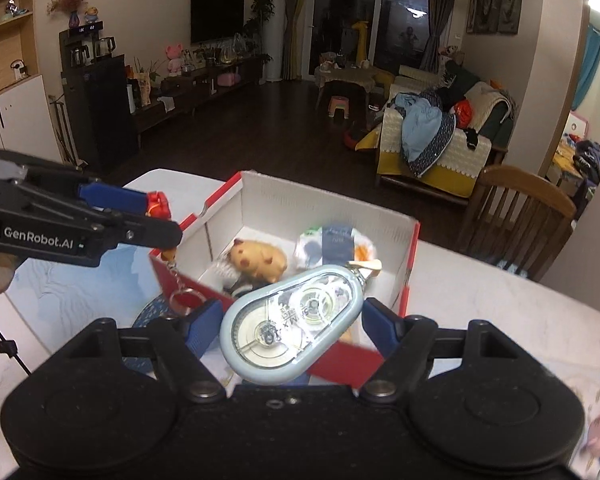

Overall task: Organize objects
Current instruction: 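Carry the dragon keychain and tape dispenser with both tools over the red box, then lower the keychain and tape dispenser into the box and open both tools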

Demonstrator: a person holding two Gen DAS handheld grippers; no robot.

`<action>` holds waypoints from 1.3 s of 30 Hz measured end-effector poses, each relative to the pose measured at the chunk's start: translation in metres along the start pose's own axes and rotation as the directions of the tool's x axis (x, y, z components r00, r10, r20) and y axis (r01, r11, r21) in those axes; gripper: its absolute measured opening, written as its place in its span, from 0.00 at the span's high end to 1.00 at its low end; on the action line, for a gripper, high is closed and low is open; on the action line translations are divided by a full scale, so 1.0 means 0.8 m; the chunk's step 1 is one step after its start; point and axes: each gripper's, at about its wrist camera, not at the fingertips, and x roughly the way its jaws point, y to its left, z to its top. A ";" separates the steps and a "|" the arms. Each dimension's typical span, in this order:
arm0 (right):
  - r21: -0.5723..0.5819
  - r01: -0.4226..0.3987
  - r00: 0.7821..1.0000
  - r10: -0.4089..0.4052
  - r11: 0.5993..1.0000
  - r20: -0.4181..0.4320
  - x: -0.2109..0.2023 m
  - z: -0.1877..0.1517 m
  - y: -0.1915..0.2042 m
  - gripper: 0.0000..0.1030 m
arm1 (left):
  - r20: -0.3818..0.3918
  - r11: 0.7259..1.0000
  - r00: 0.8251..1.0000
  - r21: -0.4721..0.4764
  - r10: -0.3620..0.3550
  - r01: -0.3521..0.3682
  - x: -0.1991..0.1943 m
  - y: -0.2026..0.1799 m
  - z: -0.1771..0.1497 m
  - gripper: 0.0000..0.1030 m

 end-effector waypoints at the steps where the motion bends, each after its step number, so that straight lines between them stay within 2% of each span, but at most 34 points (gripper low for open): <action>1: -0.003 0.002 1.000 -0.002 1.000 0.001 0.006 0.005 -0.001 0.27 | 0.001 1.000 1.000 0.005 0.007 -0.007 0.005 0.001 0.006 0.52; 10: 0.000 0.022 1.000 -0.022 1.000 0.000 0.061 0.041 -0.012 0.27 | -0.017 0.997 0.997 0.026 0.079 -0.079 0.062 0.026 0.048 0.52; 22: -0.008 0.050 0.995 -0.050 0.999 -0.085 0.136 0.041 -0.004 0.27 | -0.068 0.990 0.988 0.039 0.141 -0.138 0.138 0.049 0.076 0.52; 28: 0.011 0.047 0.990 -0.045 0.999 -0.136 0.171 0.036 -0.002 0.27 | -0.089 0.984 0.982 0.071 0.169 -0.163 0.172 0.047 0.073 0.52; 35: 0.009 0.035 0.979 -0.033 0.999 -0.200 0.204 0.020 0.004 0.27 | -0.176 0.978 0.964 0.098 0.198 -0.183 0.219 0.050 0.059 0.52; 39: 0.005 0.048 0.974 -0.045 0.999 -0.221 0.216 0.012 0.005 0.27 | -0.204 0.980 0.960 0.090 0.193 -0.178 0.229 0.054 0.048 0.52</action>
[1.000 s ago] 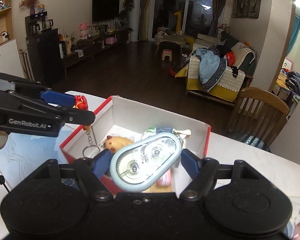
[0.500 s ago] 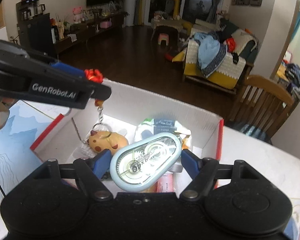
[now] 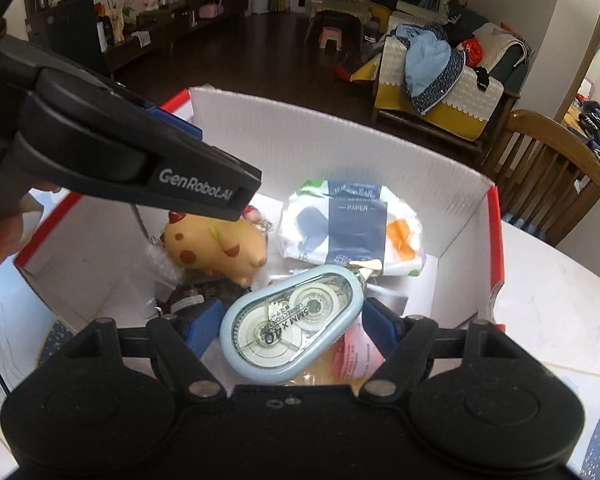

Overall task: Organize objects
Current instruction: 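Lower the keychain and tape dispenser into the box and open both tools, then withdraw both tools from the box toward the snack bag and plush keychain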

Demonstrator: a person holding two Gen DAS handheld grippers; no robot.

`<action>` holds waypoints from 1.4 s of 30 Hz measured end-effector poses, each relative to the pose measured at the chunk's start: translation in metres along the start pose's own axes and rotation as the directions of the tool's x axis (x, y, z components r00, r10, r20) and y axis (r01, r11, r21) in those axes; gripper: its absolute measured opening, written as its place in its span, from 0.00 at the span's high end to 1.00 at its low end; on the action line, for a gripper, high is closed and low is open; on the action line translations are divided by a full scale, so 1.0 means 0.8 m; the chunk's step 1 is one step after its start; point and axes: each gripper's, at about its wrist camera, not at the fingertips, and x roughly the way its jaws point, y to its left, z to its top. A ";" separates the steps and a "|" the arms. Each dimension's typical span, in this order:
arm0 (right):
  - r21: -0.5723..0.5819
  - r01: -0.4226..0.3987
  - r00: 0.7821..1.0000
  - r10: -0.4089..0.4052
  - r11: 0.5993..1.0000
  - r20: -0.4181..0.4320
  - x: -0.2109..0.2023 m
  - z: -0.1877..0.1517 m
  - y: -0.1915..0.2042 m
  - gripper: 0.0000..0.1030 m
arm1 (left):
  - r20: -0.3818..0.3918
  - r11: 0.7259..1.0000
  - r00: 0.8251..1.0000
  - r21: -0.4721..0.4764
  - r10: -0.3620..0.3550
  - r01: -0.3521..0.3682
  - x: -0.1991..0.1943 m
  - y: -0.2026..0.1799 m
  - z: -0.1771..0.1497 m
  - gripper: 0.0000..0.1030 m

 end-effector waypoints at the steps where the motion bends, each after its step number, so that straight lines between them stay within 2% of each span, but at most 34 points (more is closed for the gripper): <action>1: 0.004 0.004 1.000 -0.004 1.000 -0.005 0.004 -0.001 0.000 0.27 | -0.007 1.000 1.000 -0.003 -0.002 0.002 0.002 0.001 -0.001 0.52; 11: 0.041 -0.003 1.000 0.004 0.999 -0.025 0.017 -0.005 -0.006 0.26 | -0.059 1.000 0.998 -0.011 -0.004 0.003 0.023 0.003 -0.013 0.52; 21: 0.045 -0.015 1.000 0.014 0.999 0.022 -0.007 -0.004 -0.010 0.23 | -0.058 1.000 0.998 -0.018 -0.016 0.015 0.014 0.000 -0.020 0.52; 42: 0.094 -0.037 0.985 0.021 0.995 0.169 -0.119 -0.024 -0.043 0.23 | 0.059 0.997 0.997 -0.038 -0.058 0.060 -0.089 -0.018 -0.035 0.52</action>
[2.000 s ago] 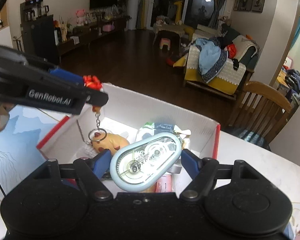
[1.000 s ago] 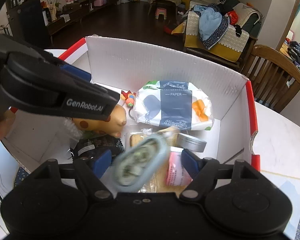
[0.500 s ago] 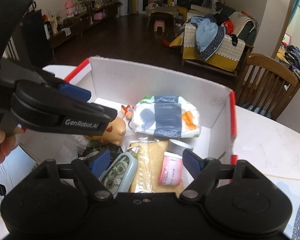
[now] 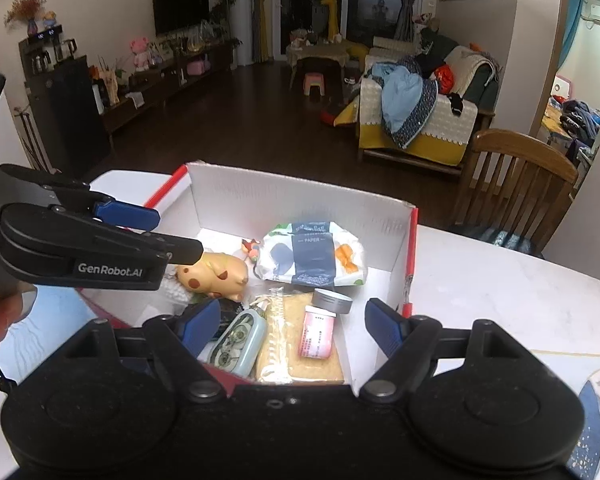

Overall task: Organize objects
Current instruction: 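Withdraw both tools from the box toward the snack bag and plush keychain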

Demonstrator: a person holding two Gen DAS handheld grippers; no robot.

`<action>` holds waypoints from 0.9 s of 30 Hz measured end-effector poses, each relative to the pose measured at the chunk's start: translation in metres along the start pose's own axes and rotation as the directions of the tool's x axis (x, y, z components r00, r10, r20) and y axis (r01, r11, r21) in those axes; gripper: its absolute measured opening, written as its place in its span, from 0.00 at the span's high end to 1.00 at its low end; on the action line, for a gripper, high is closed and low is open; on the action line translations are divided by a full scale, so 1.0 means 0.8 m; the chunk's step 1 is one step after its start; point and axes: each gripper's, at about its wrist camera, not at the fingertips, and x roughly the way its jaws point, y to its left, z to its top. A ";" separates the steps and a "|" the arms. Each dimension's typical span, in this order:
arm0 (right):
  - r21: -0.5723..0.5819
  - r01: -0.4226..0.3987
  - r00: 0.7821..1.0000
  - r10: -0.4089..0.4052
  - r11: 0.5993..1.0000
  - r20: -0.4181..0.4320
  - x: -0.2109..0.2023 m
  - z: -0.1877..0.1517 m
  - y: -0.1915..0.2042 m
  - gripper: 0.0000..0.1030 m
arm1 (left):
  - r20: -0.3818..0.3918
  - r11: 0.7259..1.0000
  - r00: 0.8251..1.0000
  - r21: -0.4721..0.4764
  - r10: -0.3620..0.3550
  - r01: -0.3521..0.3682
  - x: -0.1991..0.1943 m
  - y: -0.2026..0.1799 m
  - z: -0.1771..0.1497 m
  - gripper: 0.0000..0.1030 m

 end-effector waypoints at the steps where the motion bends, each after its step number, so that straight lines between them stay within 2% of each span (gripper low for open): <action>1: -0.007 0.002 1.000 -0.002 1.000 0.011 -0.006 -0.002 0.000 0.23 | 0.006 1.000 1.000 -0.003 -0.002 0.002 -0.007 -0.001 -0.002 0.52; 8: -0.044 -0.011 0.998 0.013 0.999 0.058 -0.046 -0.017 0.004 0.21 | 0.036 0.999 0.999 -0.041 -0.014 0.016 -0.049 -0.012 -0.019 0.52; 15: -0.061 -0.032 0.995 0.037 0.998 0.089 -0.082 -0.038 0.009 0.17 | 0.060 1.000 0.998 0.016 -0.015 0.014 -0.082 -0.038 -0.041 0.51; 19: -0.042 -0.055 0.993 0.059 0.998 0.099 -0.096 -0.046 0.008 0.14 | 0.071 1.000 0.997 0.021 -0.023 0.022 -0.097 -0.048 -0.055 0.47; 22: -0.025 -0.070 0.992 0.073 0.997 0.101 -0.103 -0.053 0.006 0.10 | 0.080 0.999 0.996 0.025 -0.029 0.028 -0.109 -0.055 -0.068 0.38; 27: -0.002 -0.092 0.990 0.092 0.996 0.105 -0.112 -0.071 0.002 0.02 | 0.078 0.999 0.996 0.032 -0.032 0.029 -0.123 -0.063 -0.089 0.37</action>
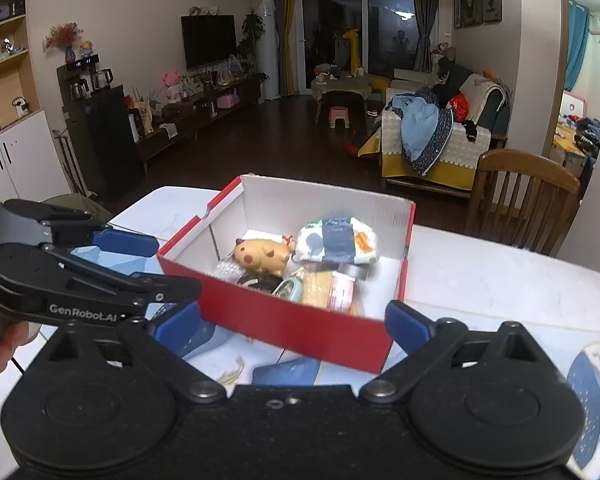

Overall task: Organize objects
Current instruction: 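Withdraw both tools from the box toward the snack bag and plush keychain, then grasp the bagged snack with the left tool while the right tool grasps the plush keychain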

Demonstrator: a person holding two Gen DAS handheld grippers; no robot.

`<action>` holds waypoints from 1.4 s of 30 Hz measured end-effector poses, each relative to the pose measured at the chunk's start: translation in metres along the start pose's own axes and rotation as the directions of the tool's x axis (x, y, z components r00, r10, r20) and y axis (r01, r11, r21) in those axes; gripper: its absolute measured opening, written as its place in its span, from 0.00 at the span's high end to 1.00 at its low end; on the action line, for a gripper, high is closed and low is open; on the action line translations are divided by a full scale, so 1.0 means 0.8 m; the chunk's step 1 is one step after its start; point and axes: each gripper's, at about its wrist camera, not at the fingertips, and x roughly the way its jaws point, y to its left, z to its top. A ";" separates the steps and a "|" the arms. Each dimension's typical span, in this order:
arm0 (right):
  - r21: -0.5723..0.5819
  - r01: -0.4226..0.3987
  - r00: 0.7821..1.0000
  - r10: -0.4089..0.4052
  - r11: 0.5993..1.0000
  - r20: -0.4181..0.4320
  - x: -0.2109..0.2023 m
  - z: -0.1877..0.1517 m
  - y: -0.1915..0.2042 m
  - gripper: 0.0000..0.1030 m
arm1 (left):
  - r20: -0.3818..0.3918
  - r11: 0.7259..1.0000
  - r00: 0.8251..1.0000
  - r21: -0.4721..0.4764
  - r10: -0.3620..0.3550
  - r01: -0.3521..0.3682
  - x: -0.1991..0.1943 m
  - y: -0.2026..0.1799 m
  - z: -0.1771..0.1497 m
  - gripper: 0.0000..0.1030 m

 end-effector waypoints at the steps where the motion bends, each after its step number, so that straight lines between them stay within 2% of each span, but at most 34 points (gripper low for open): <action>1: 0.005 -0.002 1.000 0.002 1.000 0.001 -0.002 -0.005 -0.001 0.00 | 0.000 1.000 1.000 0.004 0.004 -0.004 -0.002 -0.002 -0.005 0.36; 4: 0.007 0.019 1.000 -0.019 1.000 0.001 -0.003 -0.024 -0.003 0.00 | -0.001 1.000 1.000 0.011 0.013 -0.013 -0.005 -0.007 -0.021 0.20; 9: 0.005 0.049 0.998 -0.049 0.999 -0.049 0.006 -0.057 -0.009 0.00 | -0.033 1.000 0.999 0.002 -0.020 0.020 0.002 -0.016 -0.053 0.19; 12: 0.004 0.070 0.994 -0.069 0.998 -0.079 0.014 -0.076 -0.014 0.00 | -0.064 1.000 0.998 -0.009 -0.017 0.016 0.012 -0.022 -0.073 0.17; 14: 0.013 0.076 0.992 -0.074 0.997 -0.102 0.020 -0.087 -0.017 0.00 | -0.081 1.000 0.997 -0.019 -0.012 0.011 0.017 -0.025 -0.085 0.11; 19: 0.017 0.101 0.986 -0.098 0.995 -0.138 0.029 -0.112 -0.021 0.01 | -0.108 0.999 0.994 -0.042 -0.018 0.014 0.031 -0.035 -0.111 0.10; 21: 0.025 0.105 0.983 -0.100 0.994 -0.154 0.034 -0.121 -0.023 0.01 | -0.114 0.999 0.993 -0.049 -0.013 0.008 0.037 -0.038 -0.121 0.00; 28: 0.057 0.111 0.972 -0.096 0.992 -0.217 0.058 -0.148 -0.024 0.02 | -0.124 0.999 0.992 -0.052 -0.019 0.013 0.055 -0.047 -0.155 0.00; 37: 0.105 0.126 0.957 -0.093 0.987 -0.274 0.081 -0.164 -0.025 0.09 | -0.145 1.000 0.989 -0.005 -0.007 0.006 0.078 -0.060 -0.171 0.00; 42: 0.102 0.138 0.948 -0.101 0.985 -0.303 0.090 -0.169 -0.024 0.23 | -0.146 1.000 0.989 0.011 -0.006 0.007 0.087 -0.062 -0.176 0.00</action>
